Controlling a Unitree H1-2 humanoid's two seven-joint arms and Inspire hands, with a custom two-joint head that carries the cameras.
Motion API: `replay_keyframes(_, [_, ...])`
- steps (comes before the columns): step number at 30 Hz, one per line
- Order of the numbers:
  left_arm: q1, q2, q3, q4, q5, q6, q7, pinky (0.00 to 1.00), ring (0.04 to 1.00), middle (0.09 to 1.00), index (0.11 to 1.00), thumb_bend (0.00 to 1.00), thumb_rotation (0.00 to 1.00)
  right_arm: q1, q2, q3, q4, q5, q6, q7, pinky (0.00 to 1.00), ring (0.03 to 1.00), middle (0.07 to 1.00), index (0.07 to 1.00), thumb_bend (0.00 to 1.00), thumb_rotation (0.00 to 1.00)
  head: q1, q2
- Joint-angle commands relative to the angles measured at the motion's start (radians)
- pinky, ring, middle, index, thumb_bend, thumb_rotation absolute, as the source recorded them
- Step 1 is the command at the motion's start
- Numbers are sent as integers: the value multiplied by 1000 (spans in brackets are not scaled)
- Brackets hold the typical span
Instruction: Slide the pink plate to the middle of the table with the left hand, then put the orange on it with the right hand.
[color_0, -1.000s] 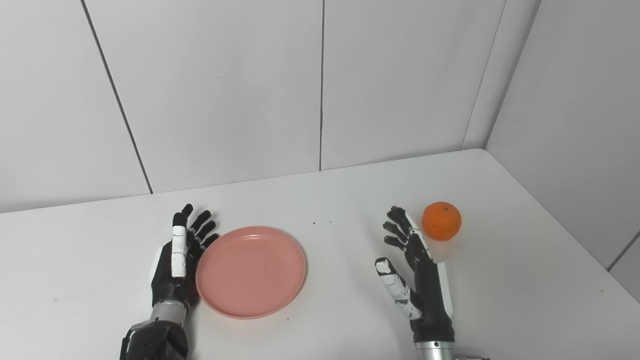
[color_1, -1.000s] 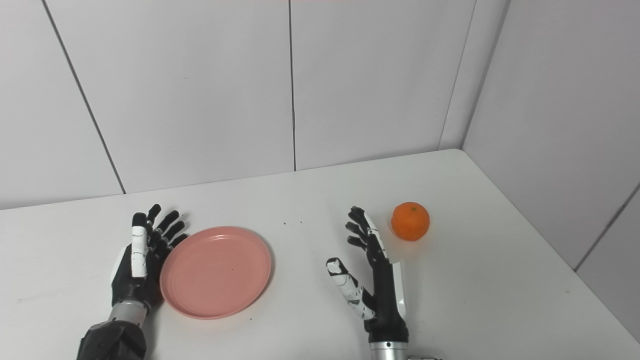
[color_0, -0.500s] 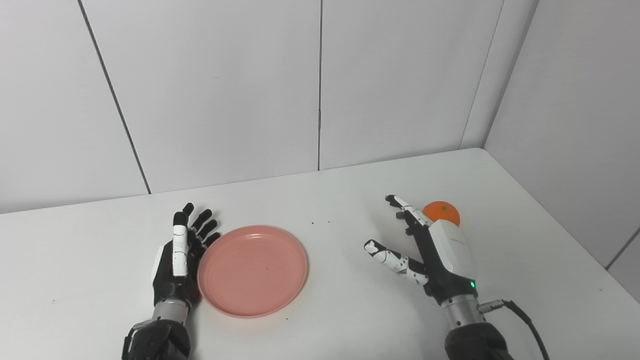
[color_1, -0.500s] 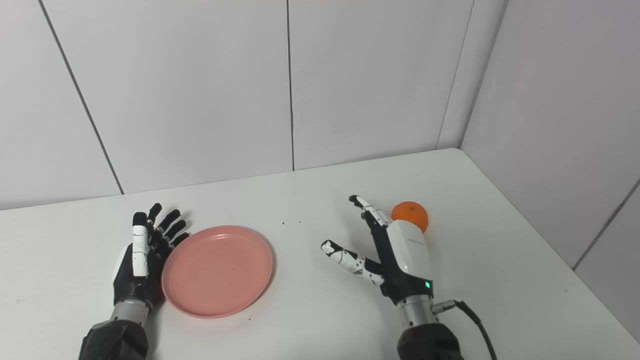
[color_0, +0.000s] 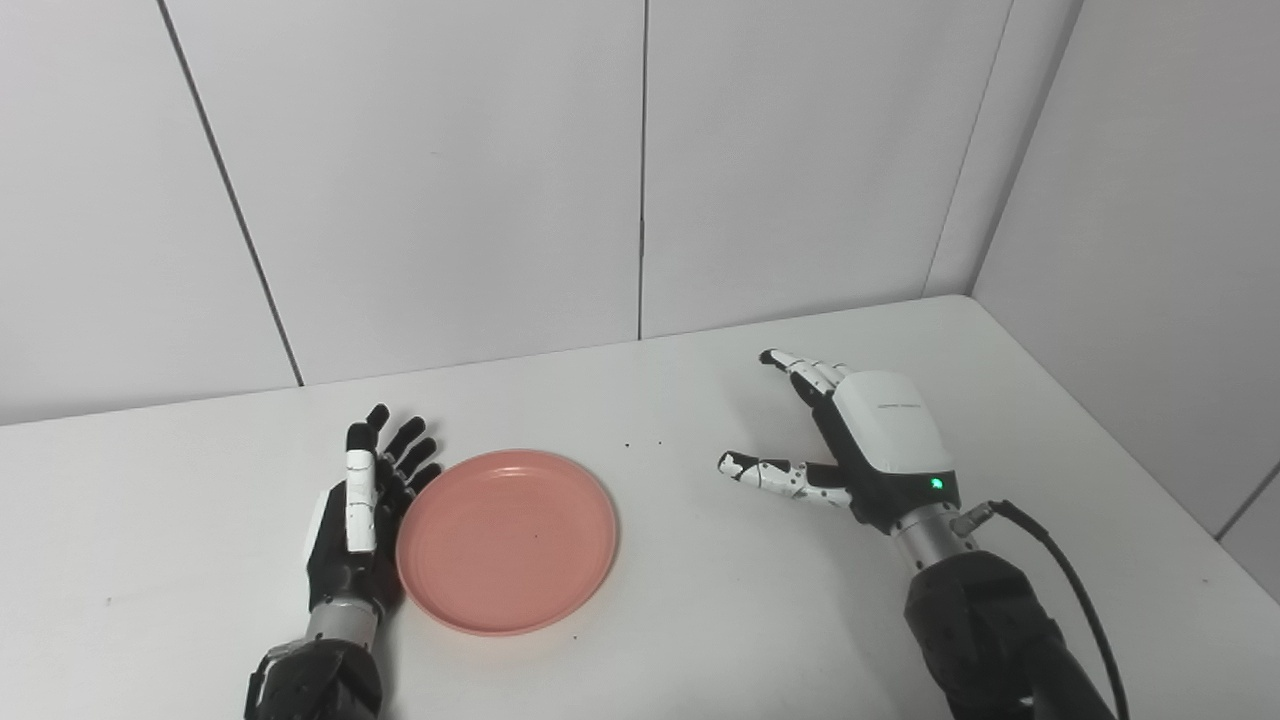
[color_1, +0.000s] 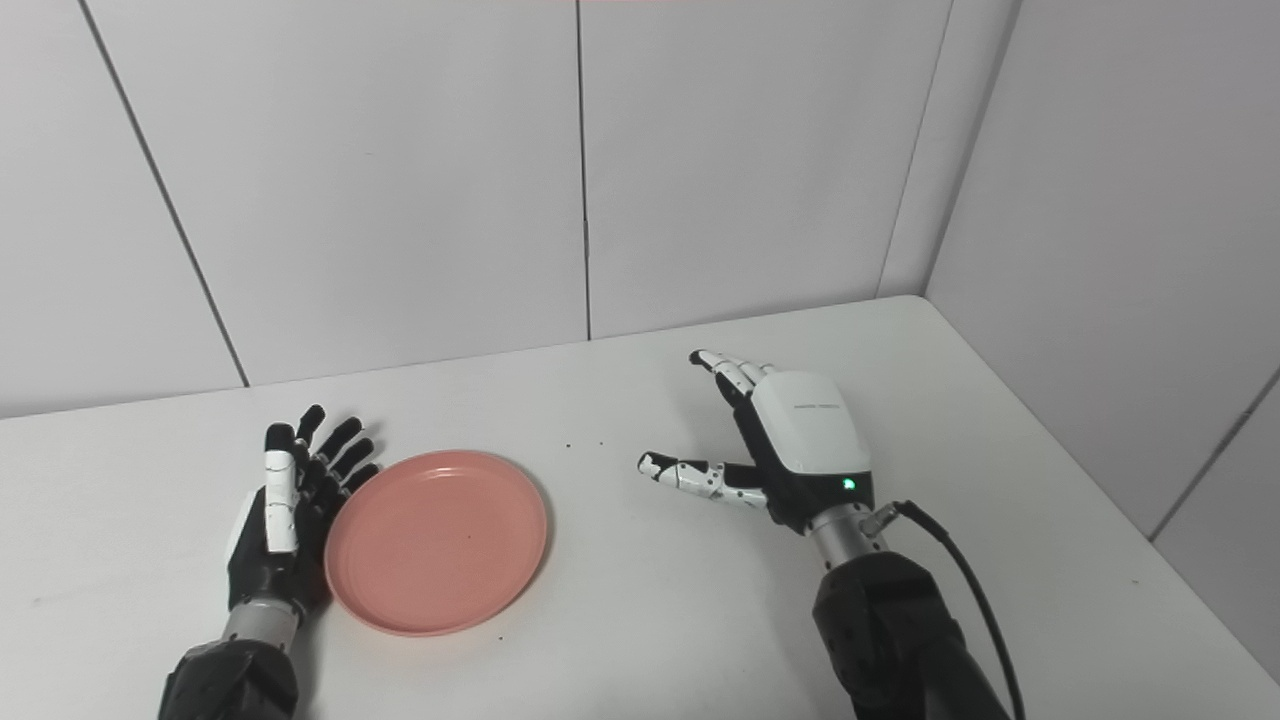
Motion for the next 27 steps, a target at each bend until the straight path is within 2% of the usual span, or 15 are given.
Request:
replay_keyframes(1, [28, -4, 2, 21, 1, 63, 7, 871, 884, 900, 975, 820, 942, -47, -43, 9, 0, -61, -10, -29, 730, 799, 825, 834, 848, 1000, -1, 1])
replay_keyframes(5, [28, -3, 3, 17, -2, 69, 6, 868, 877, 896, 973, 830, 936, -81, -94, 47, 42, -158, -29, -67, 791, 793, 809, 826, 833, 1000, -4, 1])
replay_keyframes(8, [28, -4, 4, 18, -5, 75, 4, 869, 883, 901, 978, 821, 938, -108, -122, 54, 82, -166, -39, -99, 849, 806, 805, 822, 838, 1000, -4, 1])
replay_keyframes(12, [31, -5, 4, 18, -3, 75, 5, 869, 881, 892, 973, 810, 940, -133, -144, 56, 114, -178, -18, -108, 917, 842, 824, 812, 842, 1000, 0, 2])
replay_keyframes(22, [37, 1, 2, 1, -3, 87, 2, 857, 876, 891, 971, 819, 939, -175, -160, 27, 231, -159, 47, -60, 807, 835, 837, 784, 855, 978, 3, 10])
replay_keyframes(27, [38, 5, 4, -6, -9, 98, -3, 886, 883, 894, 976, 811, 940, -186, -144, 2, 283, -104, 61, -61, 750, 827, 843, 785, 864, 954, 3, 12])
